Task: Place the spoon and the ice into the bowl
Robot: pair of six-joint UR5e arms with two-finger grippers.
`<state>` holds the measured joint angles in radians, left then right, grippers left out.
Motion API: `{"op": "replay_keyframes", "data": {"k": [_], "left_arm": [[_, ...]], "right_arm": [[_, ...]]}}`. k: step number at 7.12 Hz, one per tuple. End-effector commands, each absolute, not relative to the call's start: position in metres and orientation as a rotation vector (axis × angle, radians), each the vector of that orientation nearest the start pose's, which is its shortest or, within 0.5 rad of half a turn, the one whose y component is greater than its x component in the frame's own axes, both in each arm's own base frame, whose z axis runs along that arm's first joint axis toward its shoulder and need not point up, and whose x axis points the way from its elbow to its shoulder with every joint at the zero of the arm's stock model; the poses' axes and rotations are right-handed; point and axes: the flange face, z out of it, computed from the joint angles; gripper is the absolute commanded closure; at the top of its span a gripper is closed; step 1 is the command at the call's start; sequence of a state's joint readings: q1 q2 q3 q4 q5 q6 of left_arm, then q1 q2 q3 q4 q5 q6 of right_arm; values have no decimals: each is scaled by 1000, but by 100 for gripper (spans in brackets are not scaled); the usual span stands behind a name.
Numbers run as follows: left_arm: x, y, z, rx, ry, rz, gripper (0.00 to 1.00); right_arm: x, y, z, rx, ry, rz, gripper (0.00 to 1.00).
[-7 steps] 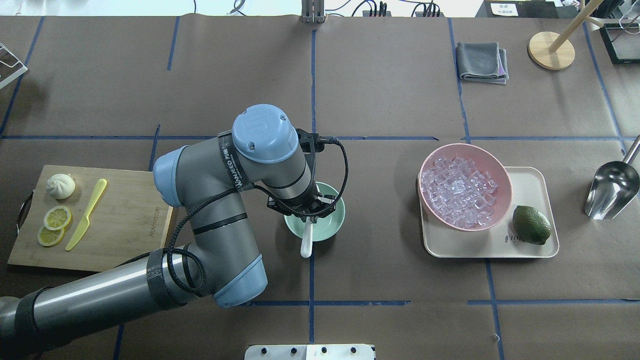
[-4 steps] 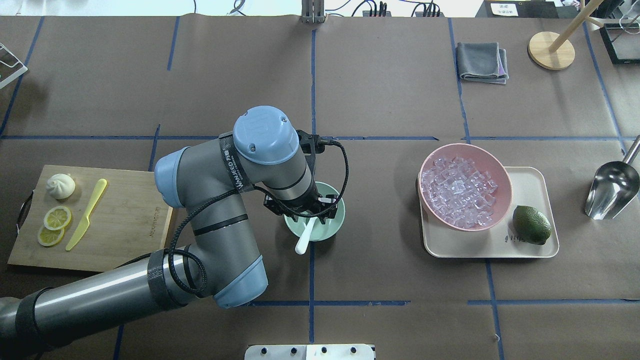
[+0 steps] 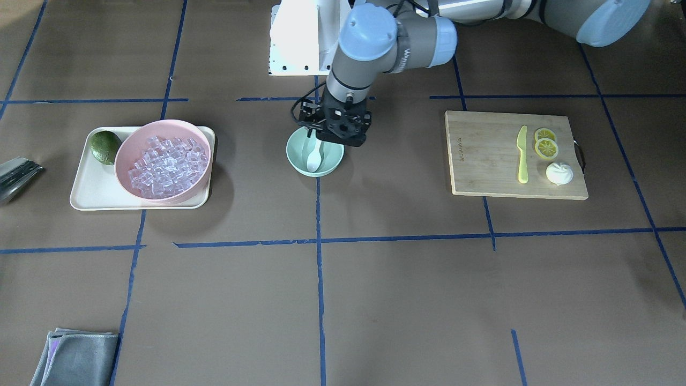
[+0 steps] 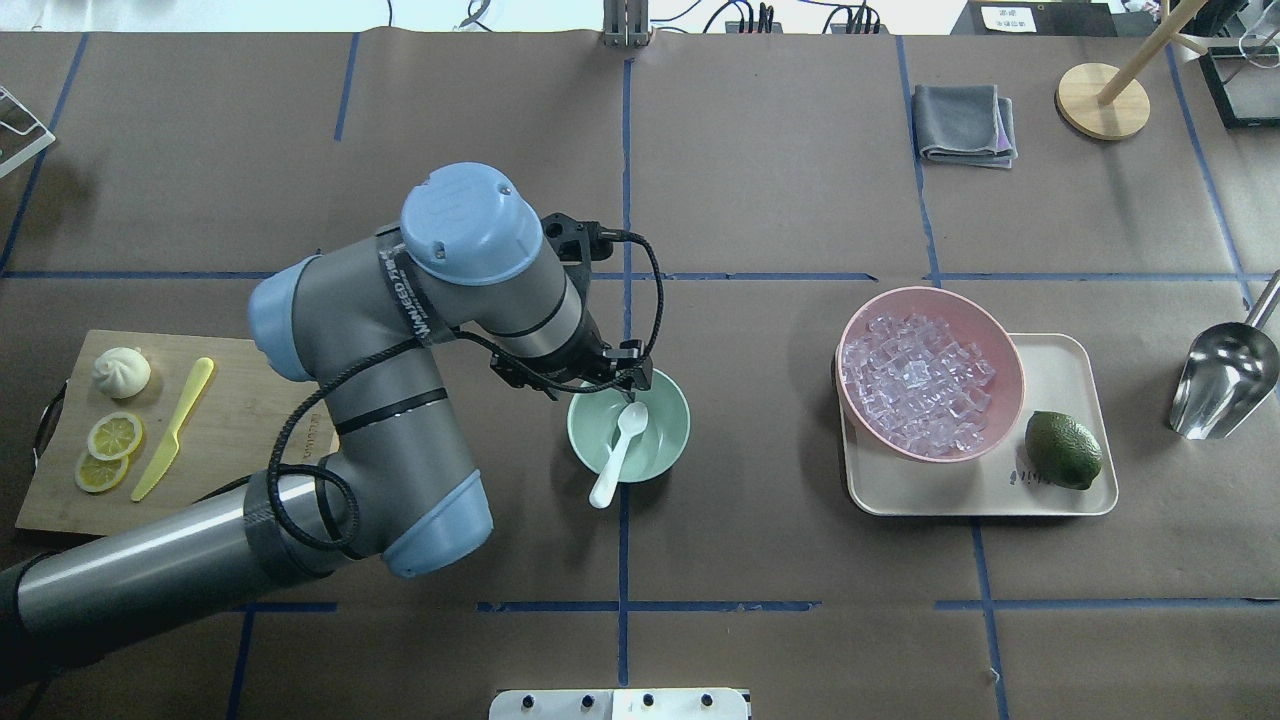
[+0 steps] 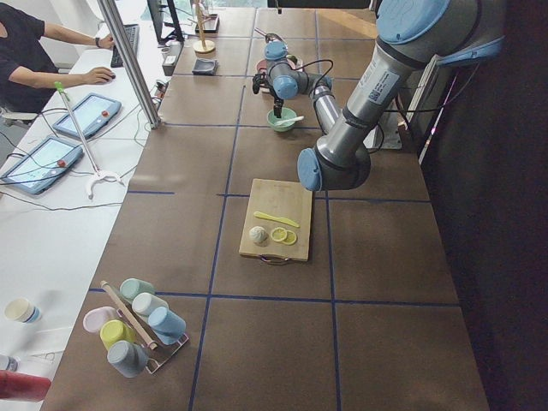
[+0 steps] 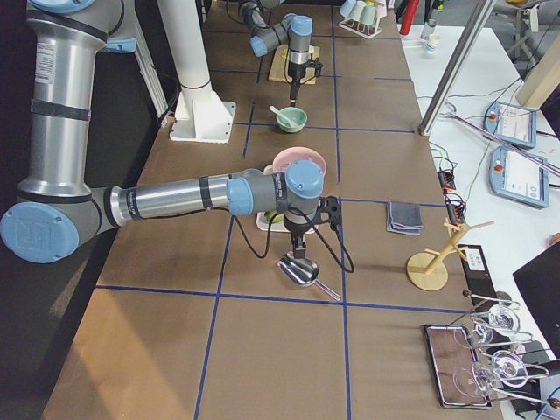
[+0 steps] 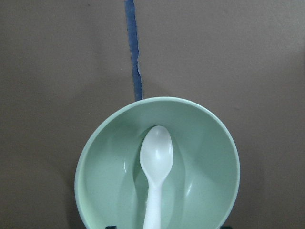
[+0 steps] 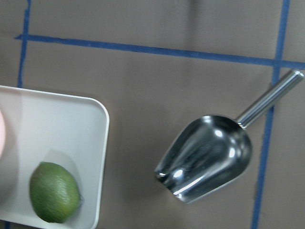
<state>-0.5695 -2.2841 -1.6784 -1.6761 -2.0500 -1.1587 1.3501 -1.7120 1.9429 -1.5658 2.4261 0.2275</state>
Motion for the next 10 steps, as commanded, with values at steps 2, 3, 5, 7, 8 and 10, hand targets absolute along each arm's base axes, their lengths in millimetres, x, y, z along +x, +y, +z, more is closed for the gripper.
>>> {"op": "replay_keyframes", "data": {"k": [2, 3, 5, 7, 8, 10], "left_arm": [[414, -486, 252, 111, 956, 104, 16], [372, -496, 275, 101, 965, 119, 16], [289, -497, 335, 103, 964, 194, 16], [243, -487, 383, 115, 937, 244, 16], [243, -487, 384, 112, 936, 243, 16], [243, -488, 386, 111, 932, 241, 14]], "right_arm": [[-153, -439, 460, 67, -928, 78, 0], [-193, -450, 424, 66, -949, 127, 0], [-279, -449, 366, 78, -958, 144, 0], [-343, -443, 329, 39, -907, 88, 2], [-358, -432, 339, 57, -874, 61, 5], [-377, -423, 350, 51, -843, 39, 8]]}}
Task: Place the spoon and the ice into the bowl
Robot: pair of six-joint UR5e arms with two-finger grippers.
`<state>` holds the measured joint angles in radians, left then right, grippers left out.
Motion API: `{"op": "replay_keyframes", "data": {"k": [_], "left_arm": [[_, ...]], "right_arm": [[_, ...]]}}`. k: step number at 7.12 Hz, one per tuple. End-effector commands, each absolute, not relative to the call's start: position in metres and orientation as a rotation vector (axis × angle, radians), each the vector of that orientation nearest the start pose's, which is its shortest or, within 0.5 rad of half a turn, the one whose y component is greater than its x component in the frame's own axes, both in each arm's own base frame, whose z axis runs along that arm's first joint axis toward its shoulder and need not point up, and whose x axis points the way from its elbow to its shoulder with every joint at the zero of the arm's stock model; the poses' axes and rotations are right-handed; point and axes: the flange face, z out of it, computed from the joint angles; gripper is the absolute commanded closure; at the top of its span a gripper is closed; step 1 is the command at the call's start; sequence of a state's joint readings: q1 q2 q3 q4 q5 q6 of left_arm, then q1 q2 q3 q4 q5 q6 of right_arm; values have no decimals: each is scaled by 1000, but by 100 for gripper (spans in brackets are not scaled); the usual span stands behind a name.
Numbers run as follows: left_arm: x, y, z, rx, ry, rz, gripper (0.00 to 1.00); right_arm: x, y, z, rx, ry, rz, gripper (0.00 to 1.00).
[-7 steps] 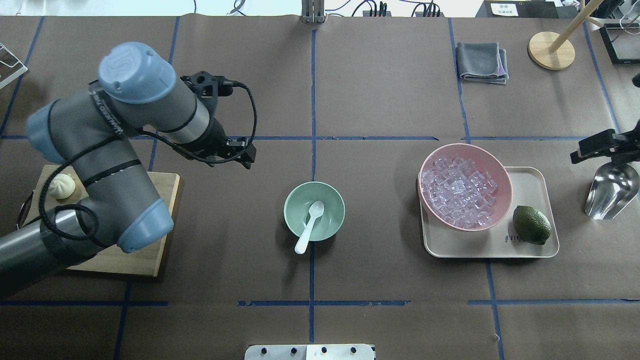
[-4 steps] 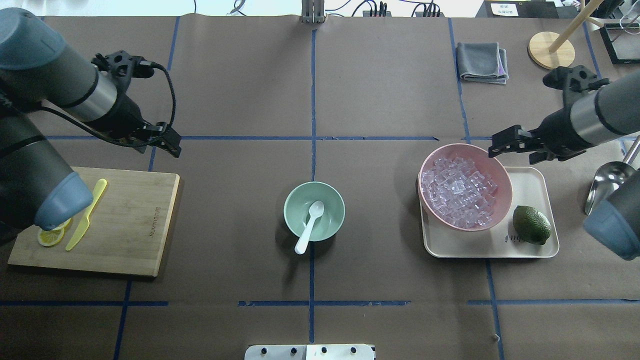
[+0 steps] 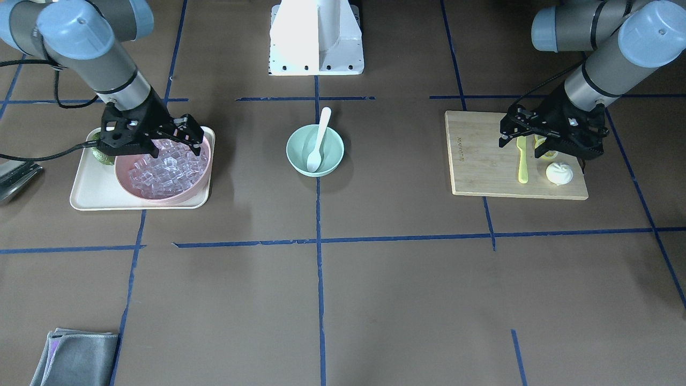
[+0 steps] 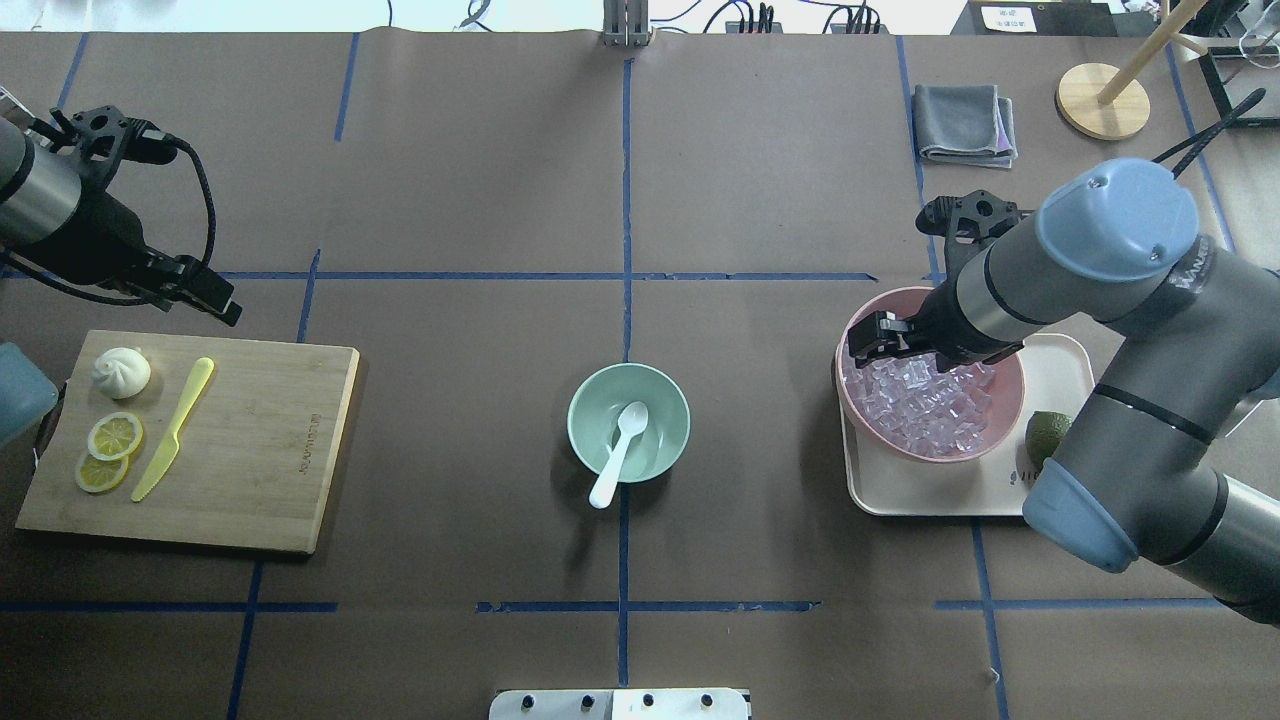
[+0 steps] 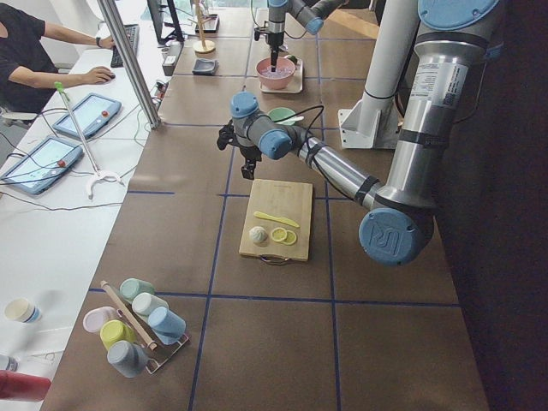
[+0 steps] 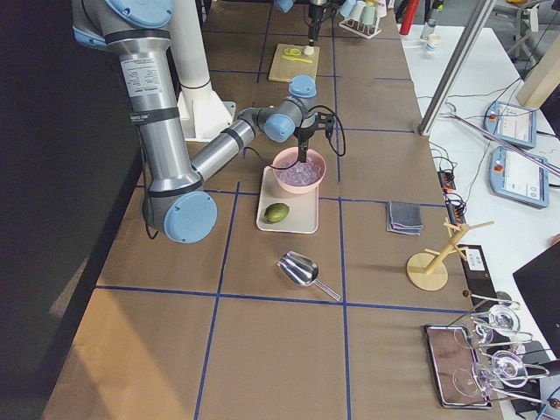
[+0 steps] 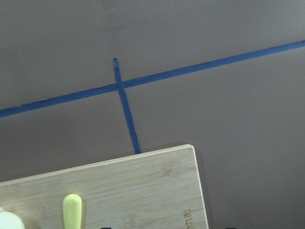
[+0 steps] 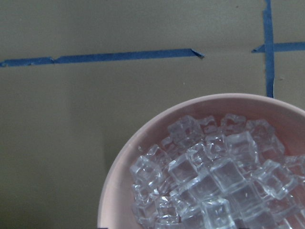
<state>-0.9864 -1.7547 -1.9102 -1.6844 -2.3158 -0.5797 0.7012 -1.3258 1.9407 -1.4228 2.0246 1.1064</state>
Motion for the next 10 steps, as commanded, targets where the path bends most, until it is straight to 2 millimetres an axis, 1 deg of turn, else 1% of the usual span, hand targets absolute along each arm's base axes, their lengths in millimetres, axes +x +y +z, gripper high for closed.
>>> {"op": "replay_keyframes", "data": {"k": [1, 3, 4, 5, 6, 7, 8, 9, 10], "left_arm": [[243, -487, 386, 110, 933, 242, 13], [243, -488, 386, 111, 932, 241, 13], [242, -487, 384, 112, 935, 240, 13], [242, -487, 384, 112, 933, 238, 11], [242, -486, 382, 115, 937, 240, 11], [243, -486, 382, 113, 937, 240, 11], [242, -486, 382, 114, 937, 239, 11], [242, -486, 381, 117, 938, 240, 11], [242, -486, 382, 115, 936, 238, 10]], "right_arm": [[-375, -424, 358, 44, -828, 45, 9], [-370, -426, 361, 52, -821, 50, 12], [-372, -429, 368, 59, -800, 59, 15], [-376, -432, 379, 63, -773, 67, 17], [-376, -432, 380, 63, -771, 68, 19], [-377, -430, 380, 61, -770, 66, 28], [-377, -430, 381, 61, -770, 66, 51], [-376, -430, 381, 62, -770, 67, 77], [-375, -429, 379, 63, -774, 66, 98]]}}
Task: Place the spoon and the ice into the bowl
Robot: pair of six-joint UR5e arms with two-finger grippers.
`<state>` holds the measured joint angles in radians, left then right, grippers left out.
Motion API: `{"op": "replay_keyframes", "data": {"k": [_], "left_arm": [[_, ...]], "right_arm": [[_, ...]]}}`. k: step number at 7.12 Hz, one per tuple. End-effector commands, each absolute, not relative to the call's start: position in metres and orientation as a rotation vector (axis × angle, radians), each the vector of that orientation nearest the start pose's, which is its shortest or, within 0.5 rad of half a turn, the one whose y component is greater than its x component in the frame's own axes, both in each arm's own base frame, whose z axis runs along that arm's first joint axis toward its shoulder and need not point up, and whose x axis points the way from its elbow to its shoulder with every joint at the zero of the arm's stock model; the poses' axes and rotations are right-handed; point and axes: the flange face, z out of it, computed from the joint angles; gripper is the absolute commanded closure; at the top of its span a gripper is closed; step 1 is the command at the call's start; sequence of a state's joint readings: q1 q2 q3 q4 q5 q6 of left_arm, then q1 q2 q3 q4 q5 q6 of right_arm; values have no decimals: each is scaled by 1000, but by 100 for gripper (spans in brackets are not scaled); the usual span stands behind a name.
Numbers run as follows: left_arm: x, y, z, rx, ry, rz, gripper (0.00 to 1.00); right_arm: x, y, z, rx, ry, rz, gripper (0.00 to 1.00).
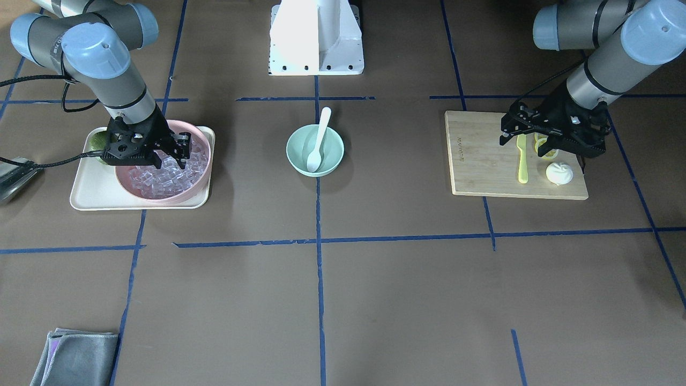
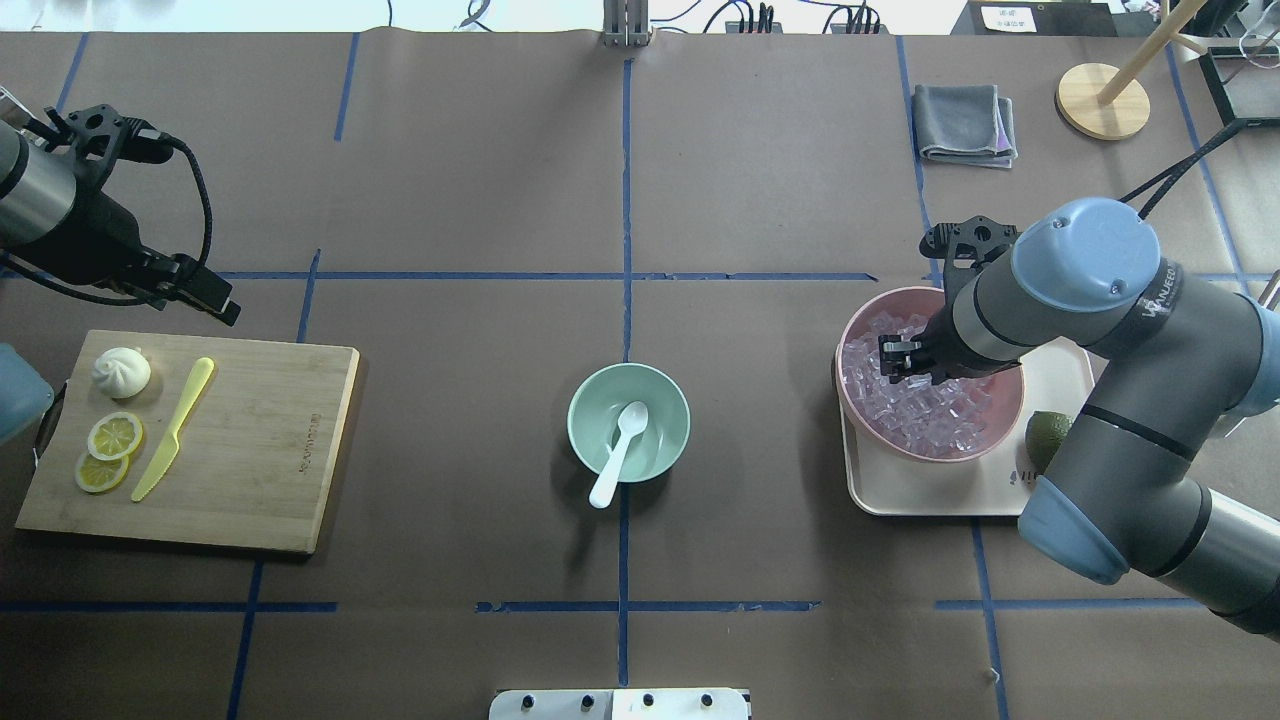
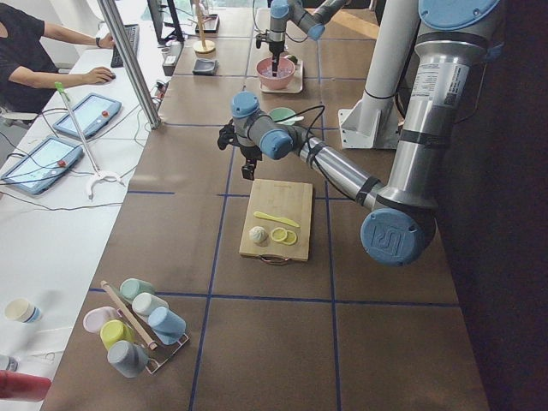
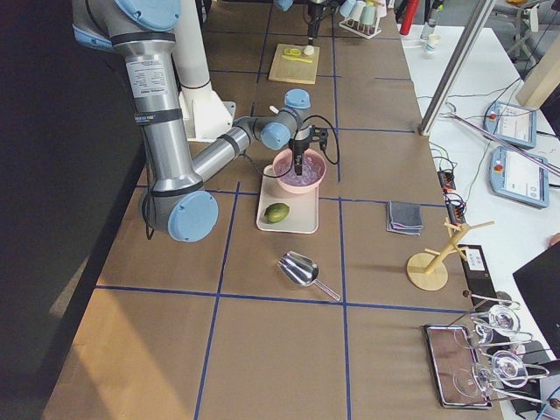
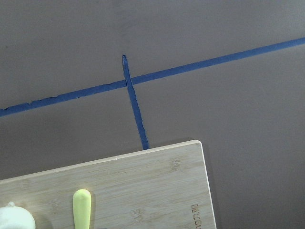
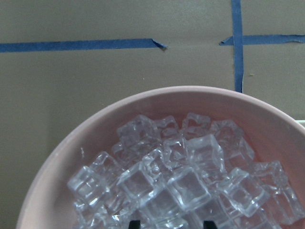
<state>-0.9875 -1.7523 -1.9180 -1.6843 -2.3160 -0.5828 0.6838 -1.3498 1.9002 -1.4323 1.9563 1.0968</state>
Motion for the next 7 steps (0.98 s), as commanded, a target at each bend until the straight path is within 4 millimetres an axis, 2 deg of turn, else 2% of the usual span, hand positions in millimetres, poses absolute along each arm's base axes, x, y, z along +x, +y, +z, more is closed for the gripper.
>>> {"op": "replay_keyframes", "data": {"k": [1, 3, 4, 5, 6, 7], "left_arm": [[242, -486, 382, 115, 936, 238, 10], [242, -486, 382, 115, 937, 240, 10], [242, -486, 381, 117, 937, 242, 10], [238, -487, 381, 122, 937, 240, 10], [235, -488, 381, 125, 938, 236, 10], [226, -484, 393, 123, 929, 234, 10]], "right_arm": [[-375, -429, 380, 62, -773, 66, 100], [-371, -428, 359, 82, -809, 58, 100], [-366, -427, 338, 106, -845, 55, 100], [-371, -431, 309, 128, -887, 64, 100], [-394, -421, 278, 97, -941, 108, 100], [-426, -407, 245, 53, -989, 149, 100]]}}
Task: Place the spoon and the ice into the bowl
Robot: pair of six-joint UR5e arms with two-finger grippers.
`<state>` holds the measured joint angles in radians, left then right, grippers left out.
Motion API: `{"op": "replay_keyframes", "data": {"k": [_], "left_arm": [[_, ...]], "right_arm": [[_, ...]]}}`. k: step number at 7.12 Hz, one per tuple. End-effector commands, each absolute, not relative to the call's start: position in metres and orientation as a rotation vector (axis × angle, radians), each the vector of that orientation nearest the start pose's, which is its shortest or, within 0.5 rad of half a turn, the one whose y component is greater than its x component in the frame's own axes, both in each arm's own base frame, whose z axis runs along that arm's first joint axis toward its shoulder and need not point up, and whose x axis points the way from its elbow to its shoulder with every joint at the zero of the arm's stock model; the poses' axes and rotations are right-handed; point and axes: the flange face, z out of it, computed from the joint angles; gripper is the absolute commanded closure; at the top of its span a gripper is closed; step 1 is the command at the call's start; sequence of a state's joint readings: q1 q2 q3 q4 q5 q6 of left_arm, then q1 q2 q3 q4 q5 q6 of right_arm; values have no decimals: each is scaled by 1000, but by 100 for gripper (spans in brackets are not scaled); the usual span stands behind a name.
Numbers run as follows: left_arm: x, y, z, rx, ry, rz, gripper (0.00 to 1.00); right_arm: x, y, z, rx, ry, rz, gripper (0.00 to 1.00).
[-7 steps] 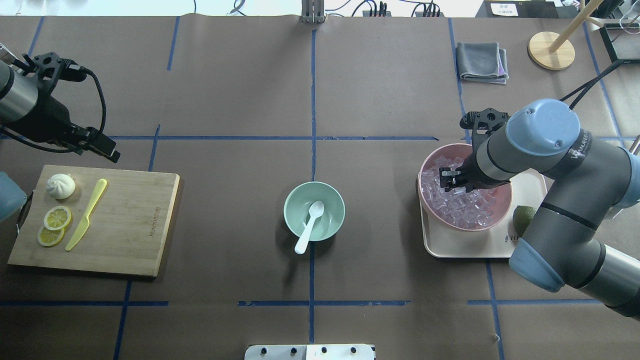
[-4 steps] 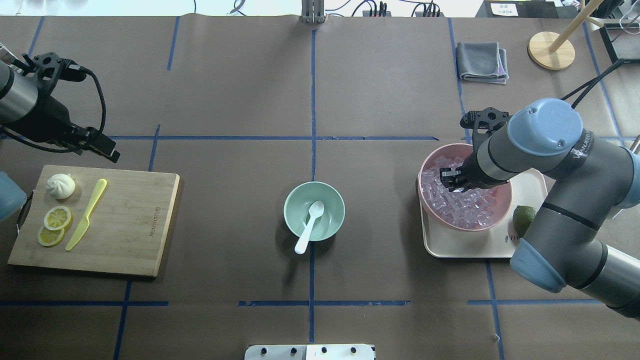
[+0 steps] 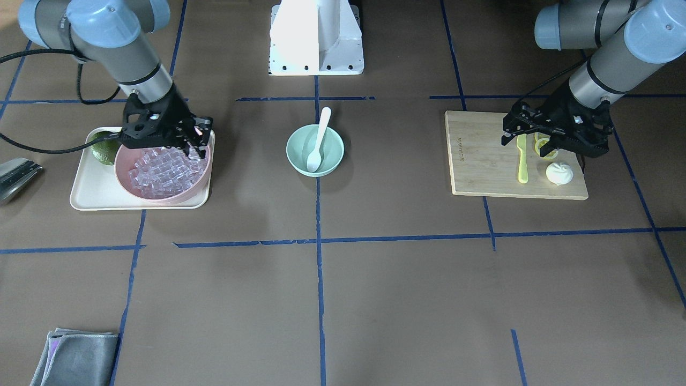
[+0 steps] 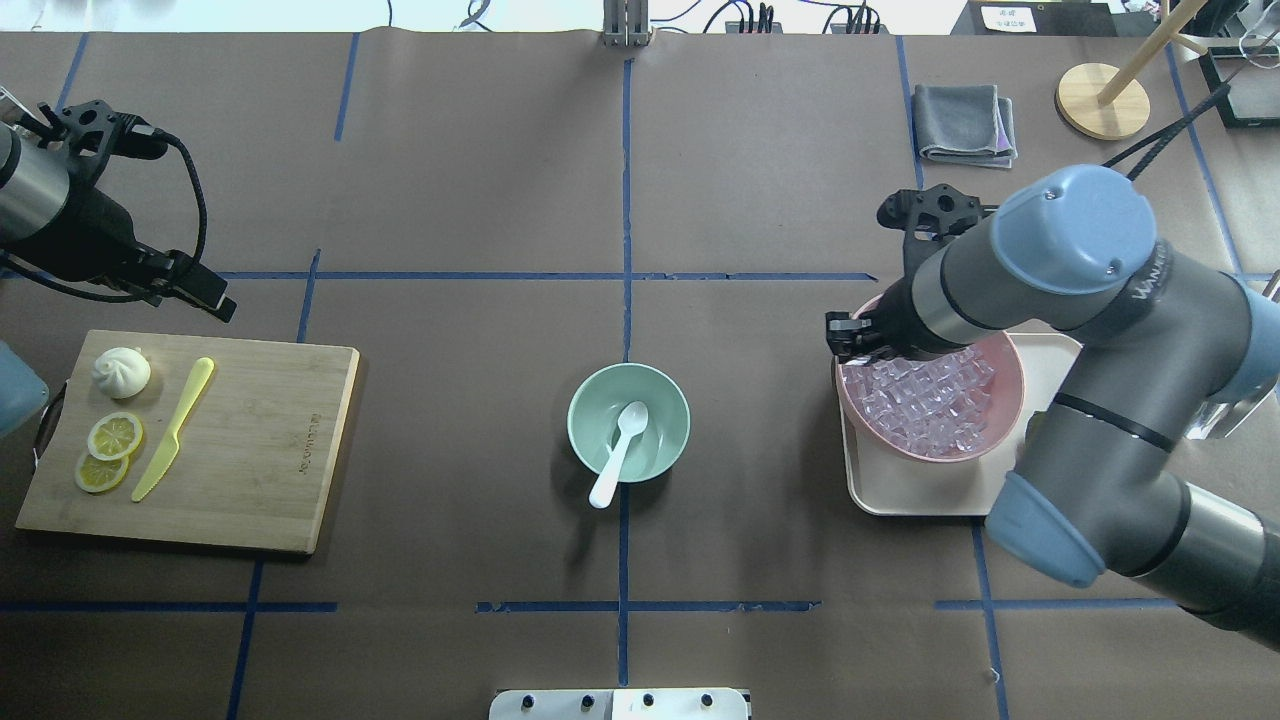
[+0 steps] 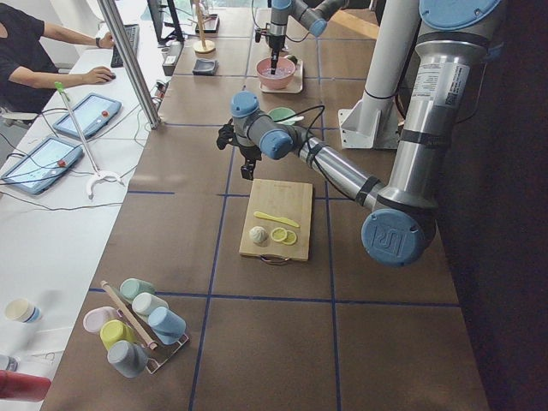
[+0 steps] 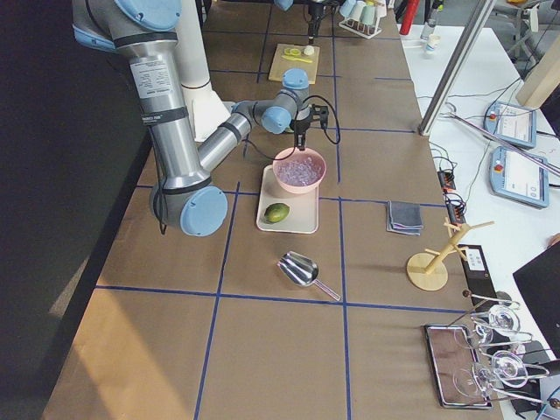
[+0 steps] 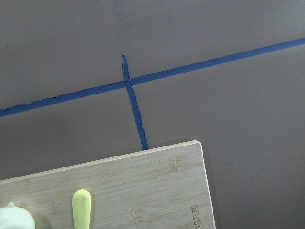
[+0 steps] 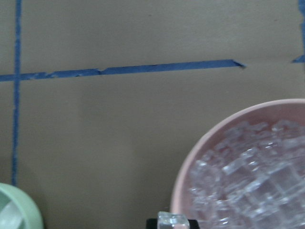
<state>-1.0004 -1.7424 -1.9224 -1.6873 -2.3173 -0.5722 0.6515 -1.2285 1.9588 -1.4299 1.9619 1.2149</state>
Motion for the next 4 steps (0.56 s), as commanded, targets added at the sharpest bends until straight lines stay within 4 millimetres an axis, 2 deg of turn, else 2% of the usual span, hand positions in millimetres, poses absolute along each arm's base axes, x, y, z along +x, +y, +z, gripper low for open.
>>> {"op": "replay_keyframes", "data": {"k": [1, 2, 3, 4], "left_arm": [[207, -482, 410, 146, 911, 267, 10], [198, -483, 418, 154, 902, 274, 10], [197, -483, 418, 154, 903, 273, 10], [197, -483, 417, 156, 903, 273, 10]], "right_arm": [[-450, -399, 218, 7, -1026, 194, 100], [-486, -398, 196, -10, -1032, 246, 100], [-523, -396, 183, 13, -1018, 277, 100], [-541, -399, 179, 10, -1006, 290, 98]]}}
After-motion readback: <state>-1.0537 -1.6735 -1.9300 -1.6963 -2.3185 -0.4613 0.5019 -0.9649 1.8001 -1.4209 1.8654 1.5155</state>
